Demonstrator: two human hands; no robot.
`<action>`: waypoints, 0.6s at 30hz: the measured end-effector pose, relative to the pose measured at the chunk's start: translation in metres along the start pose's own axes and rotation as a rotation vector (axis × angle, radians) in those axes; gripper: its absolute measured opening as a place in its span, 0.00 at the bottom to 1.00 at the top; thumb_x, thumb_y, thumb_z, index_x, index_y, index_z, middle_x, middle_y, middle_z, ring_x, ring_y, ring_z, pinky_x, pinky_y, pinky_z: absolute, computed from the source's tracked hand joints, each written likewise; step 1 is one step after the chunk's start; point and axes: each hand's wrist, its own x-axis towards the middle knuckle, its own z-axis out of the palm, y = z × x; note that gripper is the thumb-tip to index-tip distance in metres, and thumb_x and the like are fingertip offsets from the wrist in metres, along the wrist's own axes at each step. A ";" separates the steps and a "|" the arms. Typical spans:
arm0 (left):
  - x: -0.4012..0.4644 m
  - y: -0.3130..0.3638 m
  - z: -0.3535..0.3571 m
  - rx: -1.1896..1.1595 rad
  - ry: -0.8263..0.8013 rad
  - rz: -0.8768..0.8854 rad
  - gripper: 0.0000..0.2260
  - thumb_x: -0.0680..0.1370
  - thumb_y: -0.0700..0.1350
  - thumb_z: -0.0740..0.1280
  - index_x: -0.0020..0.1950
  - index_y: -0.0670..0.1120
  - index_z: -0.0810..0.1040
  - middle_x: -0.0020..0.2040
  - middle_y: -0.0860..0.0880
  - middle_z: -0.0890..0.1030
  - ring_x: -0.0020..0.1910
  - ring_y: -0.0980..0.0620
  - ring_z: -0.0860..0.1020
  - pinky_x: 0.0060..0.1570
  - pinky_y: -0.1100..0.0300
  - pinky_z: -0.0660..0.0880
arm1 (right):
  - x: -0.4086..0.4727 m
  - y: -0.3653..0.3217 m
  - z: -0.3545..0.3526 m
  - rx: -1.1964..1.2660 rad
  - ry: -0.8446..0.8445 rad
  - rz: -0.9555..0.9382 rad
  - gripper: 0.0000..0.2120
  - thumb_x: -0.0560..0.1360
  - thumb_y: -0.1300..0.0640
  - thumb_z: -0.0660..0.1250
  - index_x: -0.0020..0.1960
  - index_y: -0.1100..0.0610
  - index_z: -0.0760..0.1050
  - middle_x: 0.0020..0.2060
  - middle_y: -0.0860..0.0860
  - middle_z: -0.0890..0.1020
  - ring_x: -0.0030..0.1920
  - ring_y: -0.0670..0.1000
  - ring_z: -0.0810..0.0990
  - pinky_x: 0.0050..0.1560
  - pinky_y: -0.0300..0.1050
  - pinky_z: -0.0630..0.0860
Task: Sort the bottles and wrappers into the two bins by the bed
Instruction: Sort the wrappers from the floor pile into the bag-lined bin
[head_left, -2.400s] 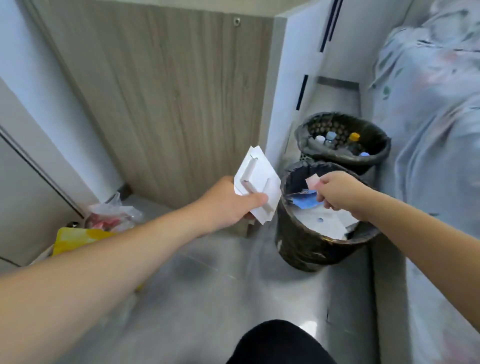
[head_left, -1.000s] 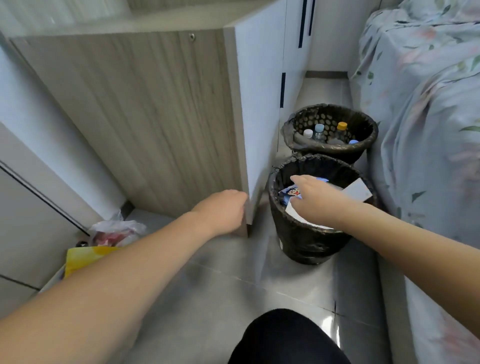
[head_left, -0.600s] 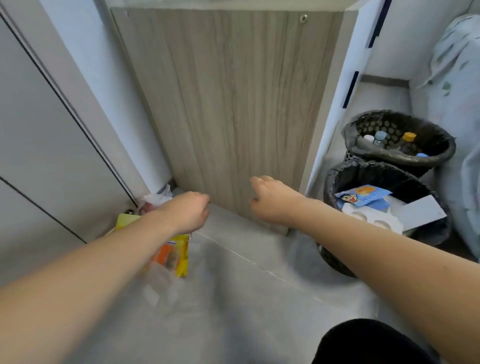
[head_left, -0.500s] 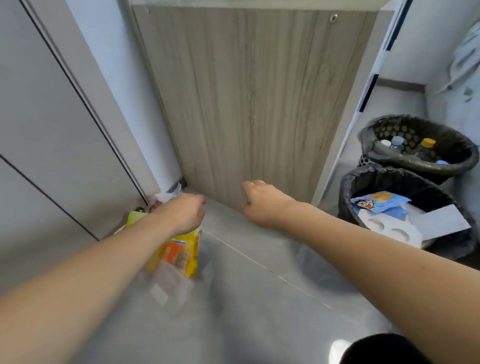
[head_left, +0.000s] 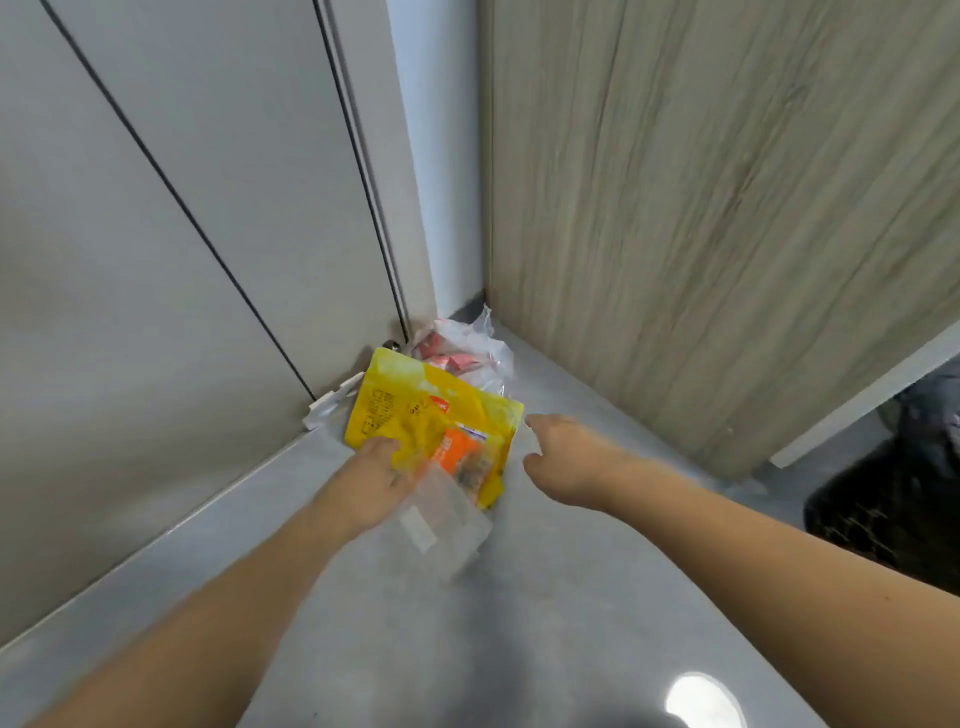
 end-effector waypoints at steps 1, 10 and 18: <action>-0.007 -0.014 0.011 -0.051 0.012 -0.035 0.28 0.78 0.51 0.67 0.75 0.43 0.63 0.74 0.42 0.62 0.72 0.44 0.65 0.69 0.57 0.61 | 0.000 -0.003 0.008 -0.003 -0.034 -0.004 0.23 0.80 0.55 0.57 0.73 0.59 0.62 0.71 0.59 0.67 0.71 0.58 0.66 0.69 0.48 0.65; -0.032 -0.066 0.096 -0.139 0.119 -0.155 0.47 0.68 0.72 0.66 0.77 0.46 0.57 0.76 0.43 0.55 0.76 0.43 0.52 0.74 0.50 0.54 | 0.030 -0.005 0.082 0.072 -0.174 0.095 0.21 0.79 0.56 0.57 0.71 0.57 0.66 0.69 0.57 0.71 0.67 0.58 0.71 0.64 0.47 0.69; -0.035 -0.076 0.132 0.096 0.325 0.006 0.27 0.73 0.62 0.61 0.64 0.46 0.73 0.66 0.46 0.73 0.70 0.45 0.67 0.73 0.40 0.55 | 0.061 -0.001 0.130 0.267 -0.121 0.329 0.11 0.73 0.55 0.63 0.54 0.57 0.74 0.48 0.55 0.79 0.46 0.55 0.77 0.41 0.42 0.70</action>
